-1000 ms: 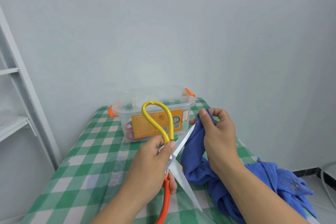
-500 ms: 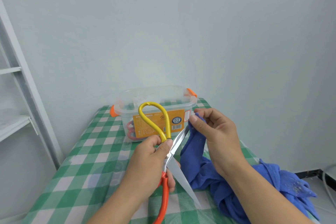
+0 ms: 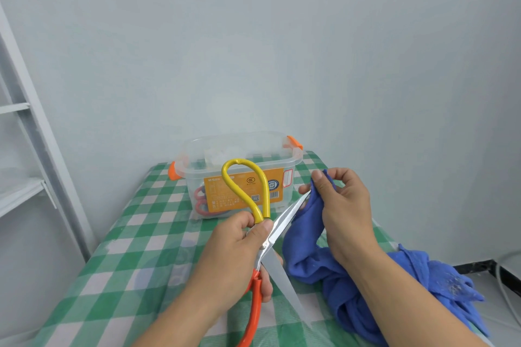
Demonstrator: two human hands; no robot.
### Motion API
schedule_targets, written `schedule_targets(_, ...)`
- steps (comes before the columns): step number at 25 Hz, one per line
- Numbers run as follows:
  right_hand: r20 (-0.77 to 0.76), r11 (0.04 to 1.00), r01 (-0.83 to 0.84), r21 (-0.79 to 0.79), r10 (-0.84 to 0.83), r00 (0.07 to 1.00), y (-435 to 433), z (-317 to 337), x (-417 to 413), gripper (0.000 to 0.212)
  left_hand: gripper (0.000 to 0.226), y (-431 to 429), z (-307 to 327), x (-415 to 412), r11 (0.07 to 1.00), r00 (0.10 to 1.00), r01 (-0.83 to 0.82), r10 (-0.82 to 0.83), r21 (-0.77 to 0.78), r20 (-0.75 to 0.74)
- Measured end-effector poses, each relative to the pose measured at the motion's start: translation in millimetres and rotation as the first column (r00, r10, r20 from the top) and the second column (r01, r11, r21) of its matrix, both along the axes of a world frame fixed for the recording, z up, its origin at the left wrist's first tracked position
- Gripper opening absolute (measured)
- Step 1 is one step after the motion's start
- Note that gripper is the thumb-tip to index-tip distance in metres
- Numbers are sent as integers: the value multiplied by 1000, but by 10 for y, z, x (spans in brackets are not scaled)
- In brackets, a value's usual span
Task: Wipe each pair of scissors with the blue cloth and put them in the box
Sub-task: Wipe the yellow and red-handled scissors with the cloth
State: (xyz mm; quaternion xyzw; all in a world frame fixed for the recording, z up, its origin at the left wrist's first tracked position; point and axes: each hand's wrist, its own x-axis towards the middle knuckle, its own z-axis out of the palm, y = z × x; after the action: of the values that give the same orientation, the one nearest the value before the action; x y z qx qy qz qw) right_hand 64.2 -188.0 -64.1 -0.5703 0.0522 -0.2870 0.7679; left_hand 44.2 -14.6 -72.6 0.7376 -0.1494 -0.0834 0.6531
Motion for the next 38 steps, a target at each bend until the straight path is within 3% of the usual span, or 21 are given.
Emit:
schedule_targets(7,-19,998,68,-12,-68,998,-63,-13,34,13,27,43,76,30,988,995,-46,32,-144,-99)
schedule_targets(12,-13,998,-52,-24,52,999,-19,-4,-1,13,20,104,163,-30,970,997,13,-31,-241,-68)
schedule_targets(17,-31,976,-199,-90,197,980,33,-16,-22,11,32,121,215,-63,945,988,119,-144,-303,-59)
schedule_targets(20,-37,970,-233,-75,231,972,40,-13,-18,15,30,109,219,-66,948,991,112,-128,-298,-33)
schedule_targets(28,-61,999,38,-6,-38,997,-62,-27,45,2,25,135,267,-26,866,997,-70,79,-495,-3)
schedule_targets(35,-186,994,100,-35,-105,977,-108,8,-1,14,29,176,290,-7,774,991,-121,130,-622,-31)
schedule_targets(37,-285,989,32,-142,-71,956,-124,3,8,13,39,175,294,-7,764,988,-133,155,-632,-22)
schedule_targets(38,-342,954,8,-300,-116,933,-134,-29,25,19,44,174,295,-2,759,986,-139,163,-636,-22)
